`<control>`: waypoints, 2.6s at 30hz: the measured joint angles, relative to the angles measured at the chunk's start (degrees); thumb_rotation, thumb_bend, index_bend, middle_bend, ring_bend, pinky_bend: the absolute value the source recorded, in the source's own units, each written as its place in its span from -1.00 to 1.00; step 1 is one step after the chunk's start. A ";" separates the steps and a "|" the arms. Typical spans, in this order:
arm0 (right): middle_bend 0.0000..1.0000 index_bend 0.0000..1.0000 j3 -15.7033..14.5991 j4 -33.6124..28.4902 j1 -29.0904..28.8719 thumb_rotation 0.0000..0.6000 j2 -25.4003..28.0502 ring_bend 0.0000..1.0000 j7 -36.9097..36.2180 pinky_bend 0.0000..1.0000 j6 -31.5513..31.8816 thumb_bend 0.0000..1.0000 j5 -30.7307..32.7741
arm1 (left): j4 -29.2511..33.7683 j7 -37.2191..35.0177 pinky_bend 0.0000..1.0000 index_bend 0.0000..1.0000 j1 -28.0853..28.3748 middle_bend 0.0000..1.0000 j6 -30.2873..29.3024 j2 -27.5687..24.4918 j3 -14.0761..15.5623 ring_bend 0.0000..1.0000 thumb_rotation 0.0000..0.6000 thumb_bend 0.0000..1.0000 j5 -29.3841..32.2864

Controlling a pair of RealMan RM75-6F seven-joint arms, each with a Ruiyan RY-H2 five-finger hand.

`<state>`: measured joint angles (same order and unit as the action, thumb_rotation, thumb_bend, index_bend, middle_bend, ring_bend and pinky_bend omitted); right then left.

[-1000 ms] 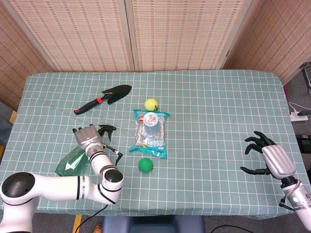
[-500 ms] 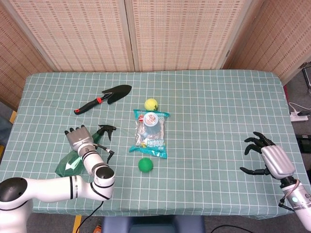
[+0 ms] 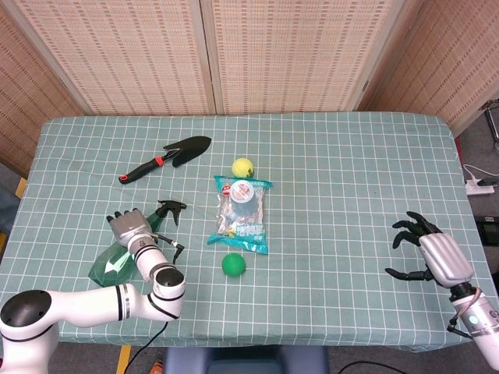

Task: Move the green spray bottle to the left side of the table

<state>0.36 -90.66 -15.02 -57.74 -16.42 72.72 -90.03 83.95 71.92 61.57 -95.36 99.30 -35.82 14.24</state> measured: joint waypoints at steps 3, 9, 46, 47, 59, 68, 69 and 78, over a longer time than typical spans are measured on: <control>-0.50 0.02 0.02 -0.05 -0.01 1.00 -0.01 -0.84 0.11 -0.52 -0.05 -0.89 0.11 | -1.20 0.26 -0.91 -0.62 -0.16 -0.73 0.58 0.59 -0.24 -0.93 1.00 -0.53 -0.68; -0.50 0.02 0.15 -0.10 0.00 1.00 -0.08 -0.84 0.44 -0.52 -0.13 -0.89 0.46 | -3.83 0.45 -0.91 -0.60 -0.18 -0.71 1.72 1.72 -2.02 -0.92 1.00 -0.53 -1.23; -0.50 0.02 0.17 -1.13 -0.59 1.00 0.62 -0.84 -0.89 -0.52 -2.29 -0.89 1.67 | -17.55 2.31 -0.90 -0.38 -1.05 -0.61 7.78 8.15 -7.25 -0.87 1.00 -0.52 -3.03; -0.50 0.02 0.15 -1.10 -0.59 1.00 0.63 -0.84 -0.93 -0.52 -2.30 -0.89 1.62 | -17.63 2.37 -0.90 -0.37 -1.15 -0.61 7.83 8.21 -7.30 -0.87 1.00 -0.52 -3.16; -0.50 0.02 0.12 -0.98 -0.49 1.00 0.66 -0.84 -1.24 -0.52 -2.08 -0.89 1.46 | -17.91 1.93 -0.76 0.14 -2.82 -0.11 6.92 8.58 -5.89 -0.42 1.00 -0.38 -6.48; -0.50 0.02 0.08 -0.66 -0.28 1.00 0.72 -0.84 -1.77 -0.52 -1.85 -0.89 1.47 | -13.18 0.98 -0.73 0.29 -3.86 0.05 4.38 4.09 -6.08 -0.26 1.00 -0.34 -11.83; -0.50 0.02 0.08 -0.64 -0.26 1.00 0.73 -0.84 -1.85 -0.52 -1.82 -0.89 1.49 | -12.19 0.84 -0.72 0.31 -4.00 0.08 3.98 3.05 -6.04 -0.24 1.00 -0.34 -12.89; -0.50 0.02 -0.05 -0.82 0.08 1.00 0.77 -0.84 -1.36 -0.52 -1.17 -0.89 1.09 | 3.01 -4.49 -0.70 0.32 -8.56 0.14 2.21 -8.94 -8.07 -0.20 1.00 -0.34 -20.83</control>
<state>0.31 -91.48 -14.94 -56.97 -17.78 71.55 -88.94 86.96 67.43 53.01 -93.15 90.37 -43.89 -6.60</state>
